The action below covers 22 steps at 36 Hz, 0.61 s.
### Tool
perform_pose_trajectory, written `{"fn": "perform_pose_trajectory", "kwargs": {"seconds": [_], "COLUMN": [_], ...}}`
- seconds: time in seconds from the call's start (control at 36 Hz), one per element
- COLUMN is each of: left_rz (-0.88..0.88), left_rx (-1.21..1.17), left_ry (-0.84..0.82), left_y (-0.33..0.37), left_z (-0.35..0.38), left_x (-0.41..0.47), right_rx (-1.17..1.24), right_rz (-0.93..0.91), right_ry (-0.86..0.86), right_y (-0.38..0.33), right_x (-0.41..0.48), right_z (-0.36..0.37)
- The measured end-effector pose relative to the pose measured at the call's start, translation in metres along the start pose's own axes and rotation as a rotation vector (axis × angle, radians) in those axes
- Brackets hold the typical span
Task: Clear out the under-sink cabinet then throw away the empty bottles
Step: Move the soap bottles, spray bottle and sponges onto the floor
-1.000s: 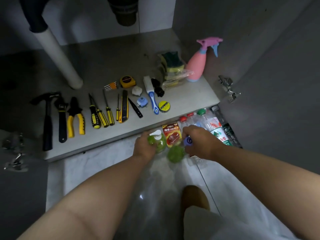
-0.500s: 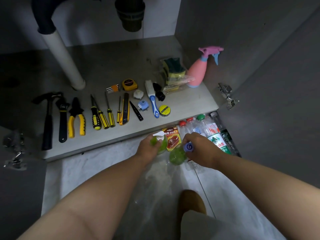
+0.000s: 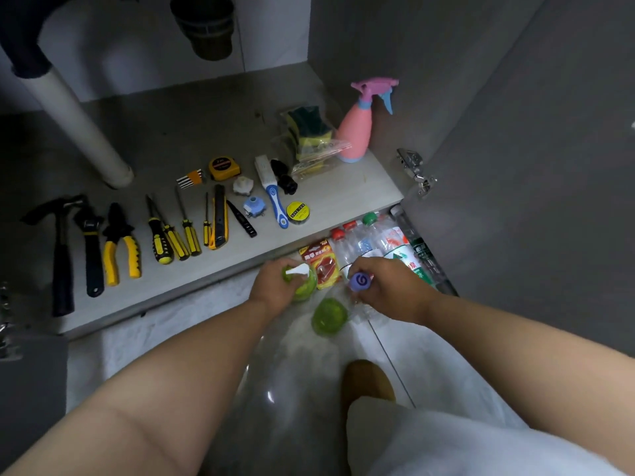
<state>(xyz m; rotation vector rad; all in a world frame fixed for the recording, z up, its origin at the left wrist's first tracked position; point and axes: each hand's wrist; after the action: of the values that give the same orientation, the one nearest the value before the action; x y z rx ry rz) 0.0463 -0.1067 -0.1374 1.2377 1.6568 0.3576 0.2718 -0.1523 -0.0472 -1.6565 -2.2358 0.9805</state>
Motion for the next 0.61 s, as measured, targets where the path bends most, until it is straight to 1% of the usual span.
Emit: {"fn": "perform_pose_trajectory", "kwargs": {"seconds": [0.17,0.25,0.33,0.47,0.56,0.61], "left_rz": [0.050,0.073,0.114,0.235,0.325,0.349], "left_rx": [0.084,0.104,0.159,0.191,0.241,0.265], "left_ry": [0.013,-0.035,-0.087,-0.151,-0.169,-0.192], "left_y": [-0.015,-0.014,-0.002,0.027,0.041,0.049], "left_z": [0.003,0.006,0.014,0.042,0.066,0.084], "left_x": [-0.031,-0.052,-0.073,-0.099,-0.108,-0.112], "right_rx": [0.000,-0.084,-0.117,-0.201,-0.199,-0.204], "right_rz": [0.114,0.151,0.242,0.385,0.489,0.531], "right_ry": [-0.039,-0.060,-0.080,-0.029,0.047,0.086], "right_y": [0.010,0.015,0.020,0.036,0.048,0.056], "right_x": [-0.049,-0.076,-0.100,-0.132,-0.142,-0.144], "right_z": [-0.020,-0.036,-0.053,-0.065,-0.064,-0.061]}}
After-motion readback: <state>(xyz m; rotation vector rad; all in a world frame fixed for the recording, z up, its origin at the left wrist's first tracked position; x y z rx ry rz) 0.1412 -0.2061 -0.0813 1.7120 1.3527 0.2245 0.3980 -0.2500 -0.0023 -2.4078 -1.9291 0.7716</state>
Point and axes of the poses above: each hand's wrist, its own x-axis towards the middle knuckle, its own z-axis out of the palm, y = z × x, and after that the axes turned 9 degrees about -z, right-handed
